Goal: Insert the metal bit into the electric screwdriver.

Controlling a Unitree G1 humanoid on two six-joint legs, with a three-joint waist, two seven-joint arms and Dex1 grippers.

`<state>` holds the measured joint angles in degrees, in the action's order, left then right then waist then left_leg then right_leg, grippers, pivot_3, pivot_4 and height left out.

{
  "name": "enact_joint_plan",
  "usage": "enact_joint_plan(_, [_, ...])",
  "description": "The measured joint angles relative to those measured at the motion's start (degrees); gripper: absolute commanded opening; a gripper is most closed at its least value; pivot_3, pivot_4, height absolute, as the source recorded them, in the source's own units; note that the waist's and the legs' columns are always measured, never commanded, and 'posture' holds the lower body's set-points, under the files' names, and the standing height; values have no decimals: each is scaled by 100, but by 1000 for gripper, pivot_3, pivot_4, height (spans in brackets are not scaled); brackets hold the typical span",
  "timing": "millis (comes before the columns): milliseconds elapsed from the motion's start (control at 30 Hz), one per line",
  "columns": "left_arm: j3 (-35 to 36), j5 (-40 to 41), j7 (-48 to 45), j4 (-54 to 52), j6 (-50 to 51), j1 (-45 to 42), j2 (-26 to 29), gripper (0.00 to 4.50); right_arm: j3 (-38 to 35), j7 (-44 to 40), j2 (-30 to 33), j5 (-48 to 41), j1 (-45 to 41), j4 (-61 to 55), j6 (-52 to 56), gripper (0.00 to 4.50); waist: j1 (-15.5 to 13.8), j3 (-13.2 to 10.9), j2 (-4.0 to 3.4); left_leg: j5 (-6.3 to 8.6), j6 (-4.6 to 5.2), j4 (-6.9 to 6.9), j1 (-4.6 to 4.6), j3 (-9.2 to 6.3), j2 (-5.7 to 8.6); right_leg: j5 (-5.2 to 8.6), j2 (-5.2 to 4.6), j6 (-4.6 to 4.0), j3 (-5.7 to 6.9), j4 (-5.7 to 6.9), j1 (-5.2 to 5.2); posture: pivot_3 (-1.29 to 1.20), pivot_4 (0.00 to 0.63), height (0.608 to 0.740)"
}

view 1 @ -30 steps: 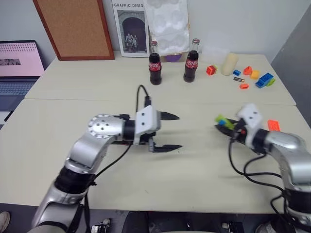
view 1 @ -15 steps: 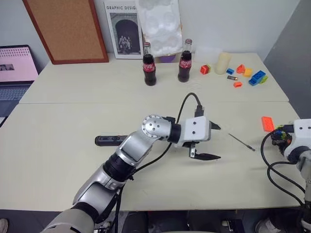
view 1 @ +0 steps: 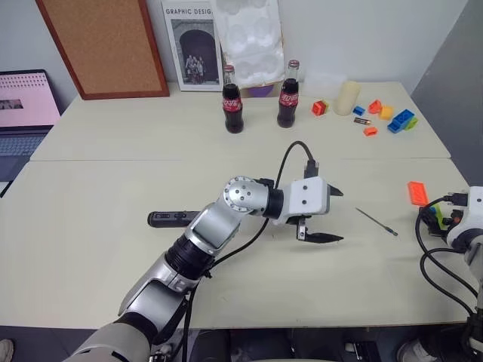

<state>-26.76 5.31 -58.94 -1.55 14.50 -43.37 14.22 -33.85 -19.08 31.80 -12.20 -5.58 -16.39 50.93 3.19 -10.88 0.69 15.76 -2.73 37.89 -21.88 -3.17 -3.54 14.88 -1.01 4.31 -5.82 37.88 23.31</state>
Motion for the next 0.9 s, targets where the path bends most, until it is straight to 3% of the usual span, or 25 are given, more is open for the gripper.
enact_joint_plan(100, [186,52,-67,-1,13,-56,246,4500,-67,-236,245,-181,241,-571,-2,4437,2,0,-3,0,0,-2,2,-1,0,5,0,9,1,3,0,0,150,740])
enact_joint_plan(233, [709,157,-380,37,131,-97,1086,4500,-66,-995,704,-753,663,-1645,-4,4437,39,-1,-2,0,0,-5,6,-6,-8,7,11,11,1,5,2,0,150,740])
enact_joint_plan(400, [1121,241,-1434,325,138,-181,2707,4500,402,-2450,1279,-2006,1164,-2923,-59,4437,44,-7,0,1,0,-7,3,-9,-14,10,13,11,9,1,3,0,150,740])
enact_joint_plan(533, [1123,98,-2167,642,-143,-268,3584,4500,1006,-2772,1601,-2557,1031,-3194,-22,4437,-18,-13,16,1,0,-2,-6,-5,-11,10,5,9,12,-10,2,0,150,740])
enact_joint_plan(900, [608,-481,-2729,810,61,-293,3790,4500,2506,-2304,1519,-2729,452,-3259,1,4437,-127,-15,22,1,0,-4,-27,-6,-12,2,5,-9,15,-11,21,0,150,740])
